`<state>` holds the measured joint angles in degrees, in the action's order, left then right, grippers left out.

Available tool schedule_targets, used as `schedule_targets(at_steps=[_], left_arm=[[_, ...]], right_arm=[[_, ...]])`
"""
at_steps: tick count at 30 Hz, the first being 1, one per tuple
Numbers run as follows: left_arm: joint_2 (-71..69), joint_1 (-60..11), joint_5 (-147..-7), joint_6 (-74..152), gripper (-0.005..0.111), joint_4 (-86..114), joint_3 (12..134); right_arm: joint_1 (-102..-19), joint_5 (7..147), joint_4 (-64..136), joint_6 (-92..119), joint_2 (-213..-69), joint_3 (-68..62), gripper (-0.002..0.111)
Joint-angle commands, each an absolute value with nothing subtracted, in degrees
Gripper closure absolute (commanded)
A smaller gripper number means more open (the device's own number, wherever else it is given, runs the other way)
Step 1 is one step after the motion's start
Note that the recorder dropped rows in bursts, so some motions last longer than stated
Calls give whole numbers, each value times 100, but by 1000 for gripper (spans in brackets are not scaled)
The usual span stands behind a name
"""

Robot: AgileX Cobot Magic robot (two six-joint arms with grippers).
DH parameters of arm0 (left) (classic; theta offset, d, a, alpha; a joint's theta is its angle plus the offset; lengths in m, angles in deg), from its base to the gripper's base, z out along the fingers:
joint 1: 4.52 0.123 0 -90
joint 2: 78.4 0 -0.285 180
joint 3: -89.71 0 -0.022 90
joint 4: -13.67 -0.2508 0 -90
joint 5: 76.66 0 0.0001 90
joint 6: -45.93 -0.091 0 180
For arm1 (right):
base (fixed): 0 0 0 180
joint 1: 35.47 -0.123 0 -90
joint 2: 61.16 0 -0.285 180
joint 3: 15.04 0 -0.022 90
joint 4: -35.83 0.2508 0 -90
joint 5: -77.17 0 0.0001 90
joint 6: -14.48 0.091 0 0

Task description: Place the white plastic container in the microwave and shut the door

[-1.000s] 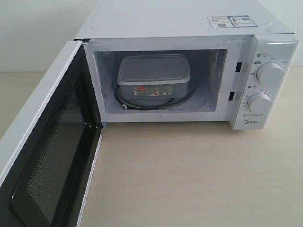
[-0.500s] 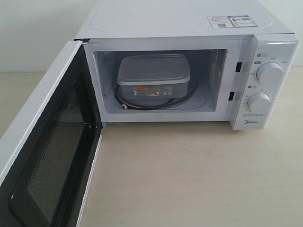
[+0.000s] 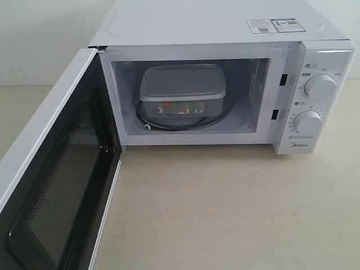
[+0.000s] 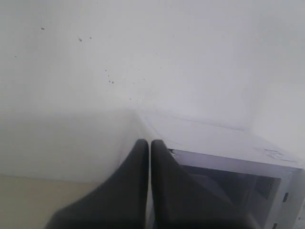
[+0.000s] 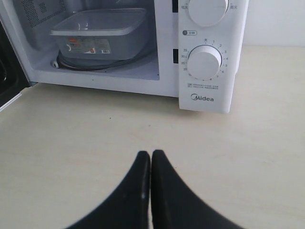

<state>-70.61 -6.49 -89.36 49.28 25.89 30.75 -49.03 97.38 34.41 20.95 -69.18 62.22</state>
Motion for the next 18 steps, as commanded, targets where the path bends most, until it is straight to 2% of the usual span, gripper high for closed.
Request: schedule_targets(at_steps=[1,5,18], left_arm=[[-7061,-641,-8299,4944,103,3005,3106],[-7061,-641,-8143,4657,103,2723,3472],[-4423,-641,-11342,3548,103,1971,5509]], right_arm=[[-4864,9716,3404,2081,-6895,6218,108],[-4864,9716,3404,2081,-6895,6218,108],[-4864,9716,3404,2081,-6895,6218,108]])
